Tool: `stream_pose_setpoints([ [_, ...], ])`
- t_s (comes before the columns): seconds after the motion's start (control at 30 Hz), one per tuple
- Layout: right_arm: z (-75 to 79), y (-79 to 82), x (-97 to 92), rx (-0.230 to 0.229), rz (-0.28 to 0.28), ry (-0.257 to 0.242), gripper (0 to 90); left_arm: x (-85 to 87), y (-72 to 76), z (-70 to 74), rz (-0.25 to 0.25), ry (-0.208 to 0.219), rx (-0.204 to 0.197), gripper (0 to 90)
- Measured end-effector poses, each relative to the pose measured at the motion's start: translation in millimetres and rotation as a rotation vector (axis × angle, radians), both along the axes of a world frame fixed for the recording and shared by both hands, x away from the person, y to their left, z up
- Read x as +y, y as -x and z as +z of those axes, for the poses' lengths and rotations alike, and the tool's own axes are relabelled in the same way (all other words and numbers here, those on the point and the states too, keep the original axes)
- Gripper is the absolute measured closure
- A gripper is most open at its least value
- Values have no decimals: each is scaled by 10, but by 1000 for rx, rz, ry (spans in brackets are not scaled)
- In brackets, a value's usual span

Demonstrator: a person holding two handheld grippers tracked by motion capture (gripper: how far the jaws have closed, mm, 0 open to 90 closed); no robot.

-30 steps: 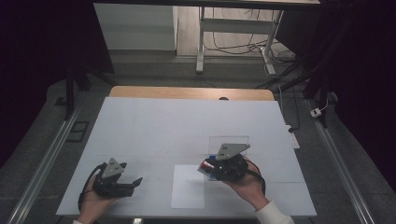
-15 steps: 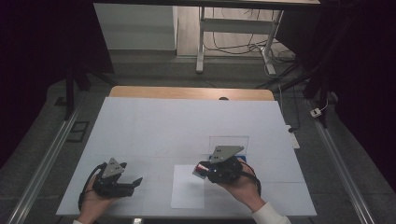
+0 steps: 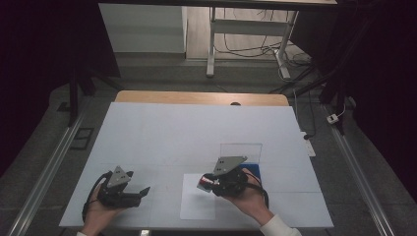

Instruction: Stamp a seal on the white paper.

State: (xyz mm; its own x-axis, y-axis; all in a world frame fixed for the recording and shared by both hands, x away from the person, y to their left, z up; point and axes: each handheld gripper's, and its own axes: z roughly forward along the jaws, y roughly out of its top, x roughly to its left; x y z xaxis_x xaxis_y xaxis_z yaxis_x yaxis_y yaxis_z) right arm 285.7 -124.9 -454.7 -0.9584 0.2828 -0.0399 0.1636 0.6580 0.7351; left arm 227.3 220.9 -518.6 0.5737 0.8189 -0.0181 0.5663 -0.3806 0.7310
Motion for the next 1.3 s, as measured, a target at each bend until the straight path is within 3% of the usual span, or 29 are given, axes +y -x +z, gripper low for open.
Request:
stream_pose_setpoints([
  [0.37, -113, 11, 148, 13, 29, 49, 695, -1, -1, 1, -2, 2, 1, 182],
  [0.93, -283, -24, 267, 9, 23, 124, 695, -1, -2, -1, -1, -1, 3, 183],
  [1.3, -337, -45, 309, 2, 19, 143, 695, 1, -1, 2, -3, -1, 3, 183],
])
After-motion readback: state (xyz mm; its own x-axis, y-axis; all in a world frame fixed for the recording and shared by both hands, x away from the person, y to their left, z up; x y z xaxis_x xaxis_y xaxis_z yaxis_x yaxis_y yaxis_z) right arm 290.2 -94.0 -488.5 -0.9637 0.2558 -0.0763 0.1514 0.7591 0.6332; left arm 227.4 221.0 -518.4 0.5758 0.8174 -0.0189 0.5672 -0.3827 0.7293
